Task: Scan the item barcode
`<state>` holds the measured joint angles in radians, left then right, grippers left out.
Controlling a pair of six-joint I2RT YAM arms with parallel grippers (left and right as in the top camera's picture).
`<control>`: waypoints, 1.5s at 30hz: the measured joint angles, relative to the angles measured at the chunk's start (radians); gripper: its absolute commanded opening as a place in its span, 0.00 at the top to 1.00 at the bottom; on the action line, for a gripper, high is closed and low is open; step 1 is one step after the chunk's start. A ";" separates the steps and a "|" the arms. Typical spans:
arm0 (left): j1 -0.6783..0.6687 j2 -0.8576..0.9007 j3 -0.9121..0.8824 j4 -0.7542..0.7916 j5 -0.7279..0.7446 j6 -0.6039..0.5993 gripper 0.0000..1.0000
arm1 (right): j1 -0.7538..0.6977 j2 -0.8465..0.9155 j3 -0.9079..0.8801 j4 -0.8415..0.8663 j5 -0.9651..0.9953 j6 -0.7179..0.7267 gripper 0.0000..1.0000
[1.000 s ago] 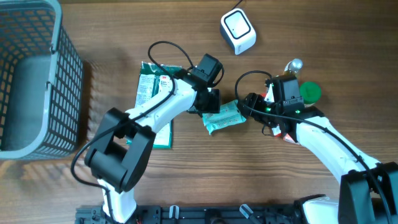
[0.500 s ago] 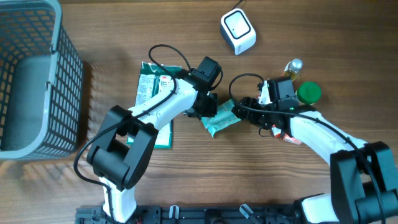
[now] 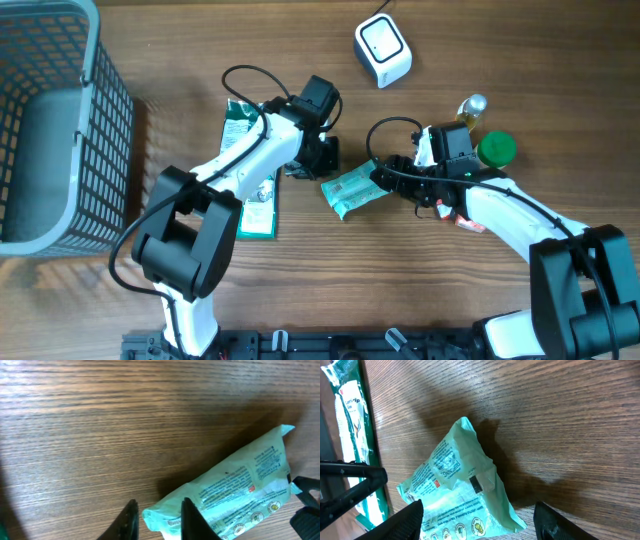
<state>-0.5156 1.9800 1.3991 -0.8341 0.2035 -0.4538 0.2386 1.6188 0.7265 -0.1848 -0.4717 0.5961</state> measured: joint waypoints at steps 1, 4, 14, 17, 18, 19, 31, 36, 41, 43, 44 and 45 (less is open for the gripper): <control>0.002 0.000 0.000 0.000 0.003 0.003 0.95 | 0.000 0.000 0.000 0.000 0.000 0.000 0.29; 0.000 0.000 -0.001 0.000 0.005 0.000 0.90 | 0.000 0.000 0.000 0.000 0.000 0.000 0.29; -0.007 0.000 -0.048 0.011 0.032 0.033 0.75 | 0.000 0.000 0.000 0.000 0.000 0.000 0.29; 0.015 -0.001 -0.048 0.000 0.112 0.078 0.71 | 0.000 0.000 0.000 0.000 0.000 0.000 0.29; 0.034 -0.002 -0.048 0.000 0.142 0.092 0.69 | 0.000 0.000 0.000 0.000 0.000 0.000 0.29; 0.053 -0.005 -0.048 0.000 0.163 0.098 0.69 | 0.000 0.000 0.000 0.000 0.000 0.000 0.29; 0.033 -0.007 -0.050 0.030 0.206 0.161 0.69 | 0.000 0.000 0.000 0.000 0.001 0.000 0.29; 0.033 0.012 -0.050 0.030 0.179 0.161 0.72 | 0.000 0.000 0.000 0.000 0.001 0.000 0.29; 0.033 0.017 -0.050 0.030 0.167 0.161 0.72 | 0.000 0.000 0.000 0.000 0.001 0.000 0.29; 0.033 0.017 -0.050 0.030 0.161 0.161 0.73 | 0.000 0.000 0.000 0.000 0.001 0.000 0.29; 0.033 0.018 -0.050 0.030 0.159 0.161 0.73 | 0.000 0.000 0.000 0.000 0.001 0.000 0.29; 0.033 0.018 -0.050 0.030 0.157 0.161 0.73 | 0.000 0.000 0.000 0.000 0.001 0.000 0.30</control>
<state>-0.4824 1.9976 1.3491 -0.8040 0.3607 -0.2924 0.2386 1.6188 0.7265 -0.1848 -0.4709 0.5961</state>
